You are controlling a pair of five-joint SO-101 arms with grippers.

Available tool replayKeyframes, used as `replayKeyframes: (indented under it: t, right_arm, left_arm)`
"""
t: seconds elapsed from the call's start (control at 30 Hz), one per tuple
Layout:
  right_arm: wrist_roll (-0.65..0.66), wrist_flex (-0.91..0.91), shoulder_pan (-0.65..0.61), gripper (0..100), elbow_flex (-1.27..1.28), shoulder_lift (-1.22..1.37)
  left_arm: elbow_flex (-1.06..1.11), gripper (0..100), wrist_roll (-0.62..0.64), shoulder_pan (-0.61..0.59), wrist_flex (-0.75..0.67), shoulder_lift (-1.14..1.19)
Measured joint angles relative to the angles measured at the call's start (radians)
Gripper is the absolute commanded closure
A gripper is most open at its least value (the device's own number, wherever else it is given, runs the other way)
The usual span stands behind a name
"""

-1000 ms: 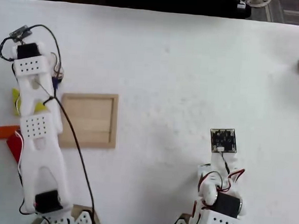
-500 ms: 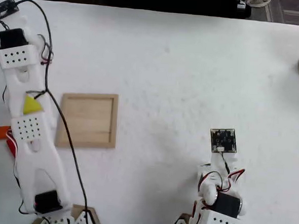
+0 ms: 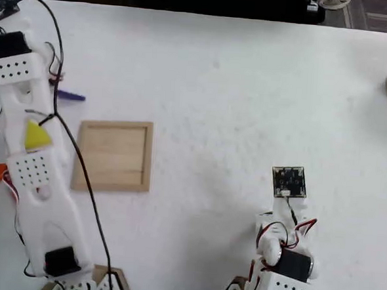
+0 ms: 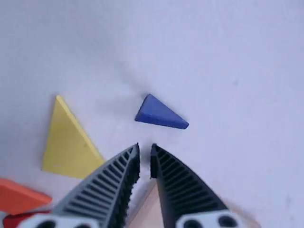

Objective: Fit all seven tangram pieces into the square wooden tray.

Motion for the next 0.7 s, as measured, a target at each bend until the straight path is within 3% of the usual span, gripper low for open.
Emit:
replayKeyframes:
  t: [0.2, 0.37, 0.43, 0.7]
  right_arm:
    - [0.0, 0.0, 0.0, 98.1, 0.0, 0.0]
    - [0.0, 0.0, 0.0, 98.1, 0.0, 0.0]
    - [0.0, 0.0, 0.0, 98.1, 0.0, 0.0]
    - [0.0, 0.0, 0.002, 98.1, 0.0, 0.0]
  left_arm:
    - [0.368, 93, 0.0, 0.069, 0.0, -0.279]
    - [0.578, 78, 0.0, 0.075, -0.112, -0.431]
    - [0.628, 74, 0.0, 0.068, -0.178, -0.43]
    - [0.557, 80, 0.0, 0.026, -0.324, -0.187]
